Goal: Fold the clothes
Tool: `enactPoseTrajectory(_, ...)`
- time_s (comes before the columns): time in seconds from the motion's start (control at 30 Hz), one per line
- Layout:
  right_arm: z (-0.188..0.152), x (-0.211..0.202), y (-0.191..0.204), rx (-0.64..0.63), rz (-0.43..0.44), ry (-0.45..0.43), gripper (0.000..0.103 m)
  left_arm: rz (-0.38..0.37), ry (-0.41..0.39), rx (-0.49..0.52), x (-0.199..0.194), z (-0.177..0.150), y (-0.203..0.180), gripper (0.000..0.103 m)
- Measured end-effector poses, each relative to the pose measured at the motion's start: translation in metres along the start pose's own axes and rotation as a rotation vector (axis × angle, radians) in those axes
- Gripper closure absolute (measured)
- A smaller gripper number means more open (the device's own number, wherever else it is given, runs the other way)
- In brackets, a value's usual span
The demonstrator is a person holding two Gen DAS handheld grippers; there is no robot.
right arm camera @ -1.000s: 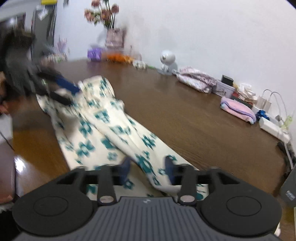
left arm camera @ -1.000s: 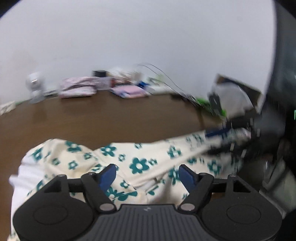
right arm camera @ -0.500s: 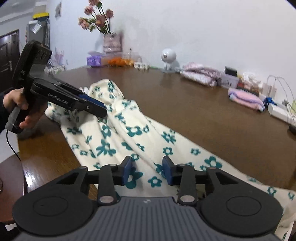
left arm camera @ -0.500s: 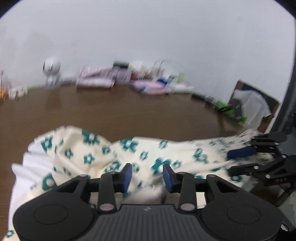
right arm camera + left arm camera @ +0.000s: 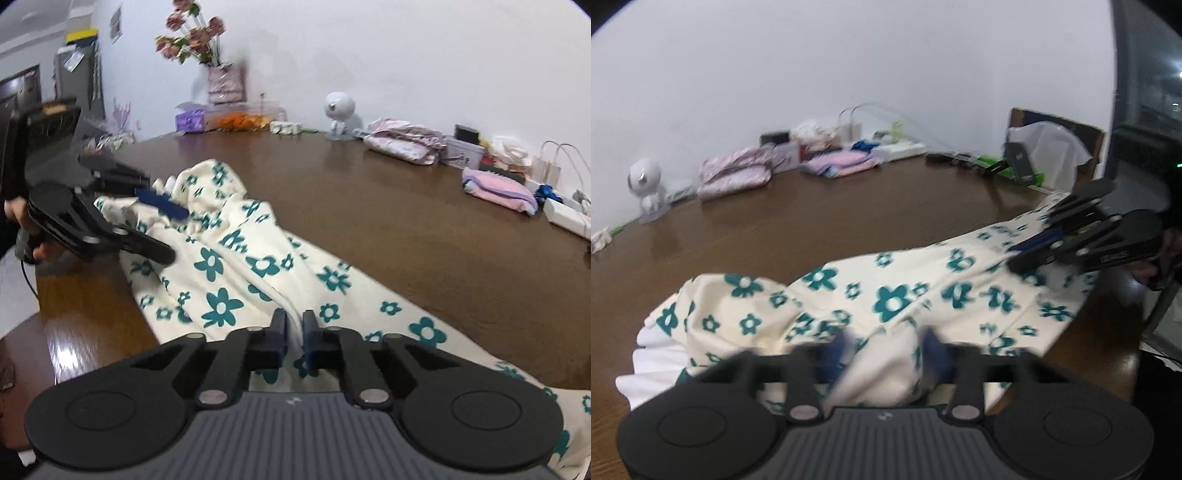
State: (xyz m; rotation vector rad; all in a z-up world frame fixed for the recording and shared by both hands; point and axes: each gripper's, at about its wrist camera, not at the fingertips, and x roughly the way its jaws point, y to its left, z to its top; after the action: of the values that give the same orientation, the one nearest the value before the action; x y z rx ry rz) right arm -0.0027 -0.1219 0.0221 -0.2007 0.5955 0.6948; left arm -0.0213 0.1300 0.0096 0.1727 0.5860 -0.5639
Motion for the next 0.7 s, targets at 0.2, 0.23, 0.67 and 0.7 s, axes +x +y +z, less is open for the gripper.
enactPoseTrajectory(0.2,0.005,0.002,-0.005,0.031,-0.039,-0.026,0.096,0.073,-0.003,-0.07,0.015,0.003,0.005,0.076)
enactPoseTrajectory(0.23,0.003,0.004,-0.004,0.026,-0.05,-0.019,0.095,0.092,0.005,-0.066,0.019,0.003,0.003,0.074)
enactPoseTrajectory(0.67,-0.017,-0.013,0.001,0.026,-0.074,0.006,0.09,0.131,-0.035,-0.04,-0.004,0.016,0.002,0.042)
enactPoseTrajectory(0.7,-0.018,-0.012,0.0,0.031,-0.076,0.006,0.091,0.137,-0.012,-0.013,0.002,0.017,0.001,0.042)
